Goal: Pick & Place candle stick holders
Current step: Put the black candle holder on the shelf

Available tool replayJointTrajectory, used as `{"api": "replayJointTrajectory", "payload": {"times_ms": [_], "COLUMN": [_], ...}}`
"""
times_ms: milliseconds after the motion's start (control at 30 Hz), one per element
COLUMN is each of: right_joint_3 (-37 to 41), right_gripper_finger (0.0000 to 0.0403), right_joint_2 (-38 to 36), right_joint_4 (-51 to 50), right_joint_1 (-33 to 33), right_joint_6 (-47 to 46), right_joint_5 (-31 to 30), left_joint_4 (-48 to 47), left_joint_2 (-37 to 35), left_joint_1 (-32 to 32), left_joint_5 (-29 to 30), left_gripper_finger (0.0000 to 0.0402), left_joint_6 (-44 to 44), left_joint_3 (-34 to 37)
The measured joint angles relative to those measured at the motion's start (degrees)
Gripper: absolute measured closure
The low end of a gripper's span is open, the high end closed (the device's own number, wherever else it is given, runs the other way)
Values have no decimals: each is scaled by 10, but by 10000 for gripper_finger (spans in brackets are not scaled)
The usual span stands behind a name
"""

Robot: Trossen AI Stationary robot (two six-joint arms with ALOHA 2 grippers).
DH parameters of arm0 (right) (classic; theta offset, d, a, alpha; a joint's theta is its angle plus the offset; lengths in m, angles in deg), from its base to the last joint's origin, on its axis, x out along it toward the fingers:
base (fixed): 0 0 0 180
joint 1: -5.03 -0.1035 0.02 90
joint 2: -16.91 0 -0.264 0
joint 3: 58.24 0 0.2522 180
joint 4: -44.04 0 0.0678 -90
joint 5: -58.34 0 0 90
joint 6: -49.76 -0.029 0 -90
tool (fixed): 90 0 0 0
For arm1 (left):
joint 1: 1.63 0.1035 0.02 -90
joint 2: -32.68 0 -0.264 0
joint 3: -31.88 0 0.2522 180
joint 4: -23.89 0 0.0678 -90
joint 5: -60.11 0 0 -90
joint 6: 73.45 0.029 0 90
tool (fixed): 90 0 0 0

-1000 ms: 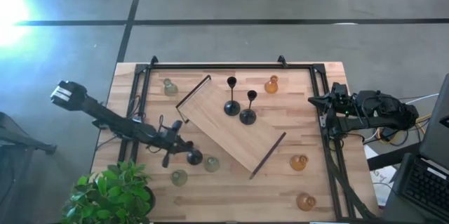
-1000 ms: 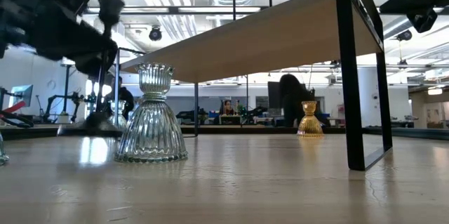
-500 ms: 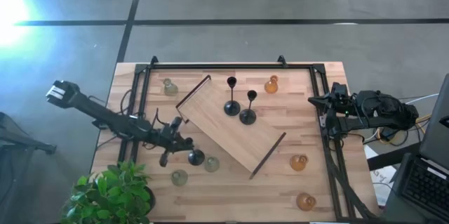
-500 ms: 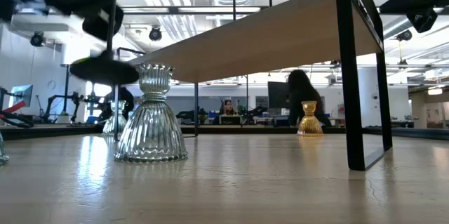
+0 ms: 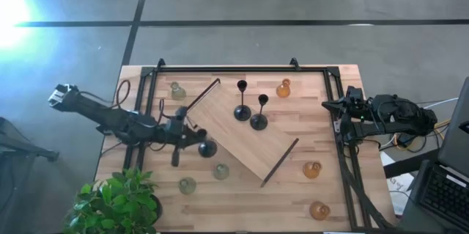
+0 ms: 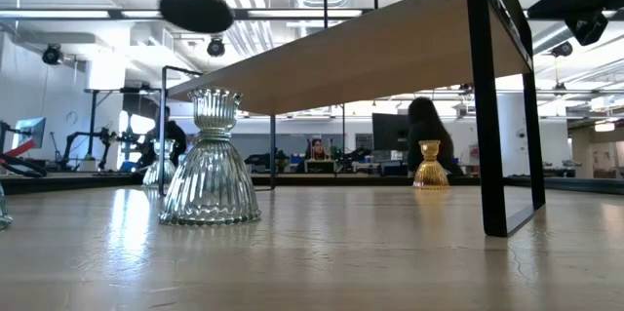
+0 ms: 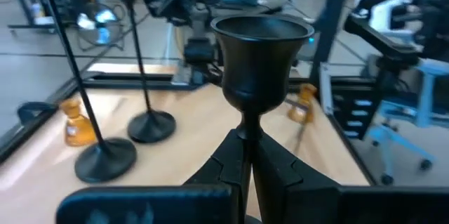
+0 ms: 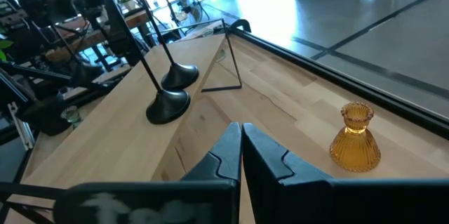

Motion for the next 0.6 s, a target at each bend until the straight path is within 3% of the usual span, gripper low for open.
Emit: {"api": "replayJointTrajectory", "payload": {"times_ms": [267,600], "right_joint_3": [0,0], "right_gripper_finger": [394,394], "right_joint_2": [0,0], "right_joint_4": [0,0], "right_joint_1": [0,0], "right_joint_6": [0,0], "right_joint_5": [0,0], "left_joint_4": [89,132], "left_joint_2": [68,191], "left_joint_1": [34,86], "left_joint_5": [11,58], "left_gripper_finger": [386,386], "left_joint_6": [64,14], "left_joint_3": [-28,-69]}}
